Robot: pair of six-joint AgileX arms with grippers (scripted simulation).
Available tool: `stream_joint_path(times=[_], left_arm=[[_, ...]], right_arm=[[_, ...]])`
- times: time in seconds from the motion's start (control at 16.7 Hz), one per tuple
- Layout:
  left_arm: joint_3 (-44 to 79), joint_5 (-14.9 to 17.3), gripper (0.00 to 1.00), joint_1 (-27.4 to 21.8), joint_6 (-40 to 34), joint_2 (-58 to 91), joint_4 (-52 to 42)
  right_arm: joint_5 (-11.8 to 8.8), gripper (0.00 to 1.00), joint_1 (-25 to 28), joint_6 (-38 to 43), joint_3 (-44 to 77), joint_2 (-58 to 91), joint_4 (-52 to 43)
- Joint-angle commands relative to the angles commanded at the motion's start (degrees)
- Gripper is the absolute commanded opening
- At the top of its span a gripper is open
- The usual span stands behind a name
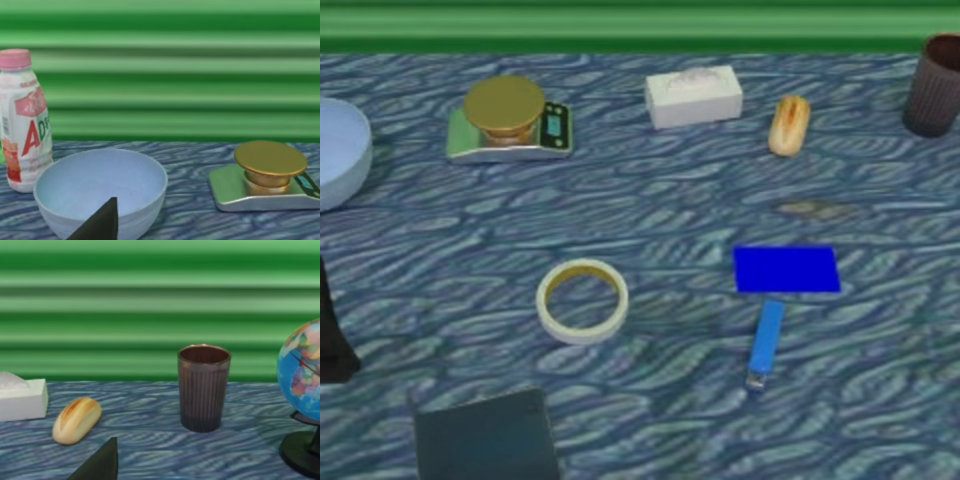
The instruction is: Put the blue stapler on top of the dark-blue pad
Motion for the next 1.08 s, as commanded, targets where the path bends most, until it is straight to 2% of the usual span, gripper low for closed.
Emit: stream_joint_path(times=[0.24, 0.48, 1.08], left_arm=[[0.0, 0.0, 1.0, 0.0, 0.0, 0.0, 0.0], [0.0, 0.0, 1.0, 0.0, 0.0, 0.0, 0.0], [0.0, 0.0, 1.0, 0.0, 0.0, 0.0, 0.0]], right_arm=[[-0.1, 1.0, 0.8, 1.1, 1.7, 1.8, -1.2], [-0.3, 1.0, 4.7, 7.0, 11.7, 12.6, -8.0], [-0.5, 1.0, 20.7, 31.5, 52.0, 70.4, -38.4]])
